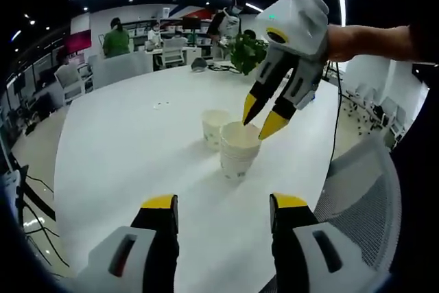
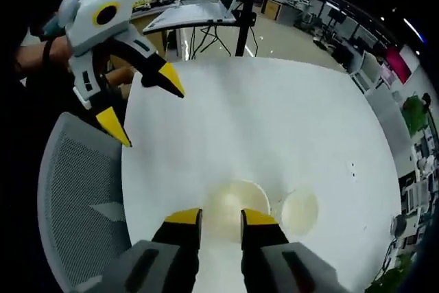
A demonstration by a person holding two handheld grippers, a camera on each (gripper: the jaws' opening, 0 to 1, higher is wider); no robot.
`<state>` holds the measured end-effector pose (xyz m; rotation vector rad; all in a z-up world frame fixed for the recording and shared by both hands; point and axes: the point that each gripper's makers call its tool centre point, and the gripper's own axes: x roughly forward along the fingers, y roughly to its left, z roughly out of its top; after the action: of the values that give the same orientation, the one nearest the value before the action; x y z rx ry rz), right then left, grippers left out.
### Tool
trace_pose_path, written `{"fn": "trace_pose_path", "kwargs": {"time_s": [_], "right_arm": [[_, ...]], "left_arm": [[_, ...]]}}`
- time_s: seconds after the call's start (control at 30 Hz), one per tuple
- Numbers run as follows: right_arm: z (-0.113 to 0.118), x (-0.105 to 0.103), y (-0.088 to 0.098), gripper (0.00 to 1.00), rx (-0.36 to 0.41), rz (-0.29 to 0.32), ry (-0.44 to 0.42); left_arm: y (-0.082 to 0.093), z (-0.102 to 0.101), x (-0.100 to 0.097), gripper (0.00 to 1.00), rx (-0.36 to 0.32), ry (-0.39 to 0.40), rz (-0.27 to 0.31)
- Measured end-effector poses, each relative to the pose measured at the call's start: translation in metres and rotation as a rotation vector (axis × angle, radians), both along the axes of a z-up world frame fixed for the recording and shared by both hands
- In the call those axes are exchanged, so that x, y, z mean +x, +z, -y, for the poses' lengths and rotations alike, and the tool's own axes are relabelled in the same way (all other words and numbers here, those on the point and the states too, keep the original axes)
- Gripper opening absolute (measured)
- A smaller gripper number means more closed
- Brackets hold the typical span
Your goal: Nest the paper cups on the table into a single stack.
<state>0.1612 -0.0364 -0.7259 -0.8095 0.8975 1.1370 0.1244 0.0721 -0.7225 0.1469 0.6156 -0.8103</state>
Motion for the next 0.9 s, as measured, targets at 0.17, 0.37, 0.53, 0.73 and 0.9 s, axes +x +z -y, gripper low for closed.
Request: {"fn": "trace_pose_path", "kwargs": {"time_s": [0.17, 0.37, 0.53, 0.73, 0.9], "right_arm": [[0.007, 0.003, 0.012, 0.25, 0.025, 0.026, -0.031], [0.023, 0.007, 0.023, 0.27, 0.050, 0.044, -0.076], [0.032, 0.017, 0.026, 0.27, 0.071, 0.056, -0.120], [0.041, 0.031, 0.026, 0.27, 0.069, 0.064, -0.147], [0.049, 0.049, 0.019, 0.26, 0.039, 0.090, -0.129]], "left_arm": [[0.008, -0.001, -0.002, 0.53, 0.000, 0.004, 0.016], [0.009, 0.002, -0.005, 0.53, 0.000, 0.003, 0.022], [0.009, 0.004, -0.007, 0.53, -0.006, 0.003, 0.018], [0.007, 0.004, -0.009, 0.53, -0.006, 0.002, 0.014], [0.008, 0.000, -0.009, 0.53, -0.007, 0.011, 0.015]]}}
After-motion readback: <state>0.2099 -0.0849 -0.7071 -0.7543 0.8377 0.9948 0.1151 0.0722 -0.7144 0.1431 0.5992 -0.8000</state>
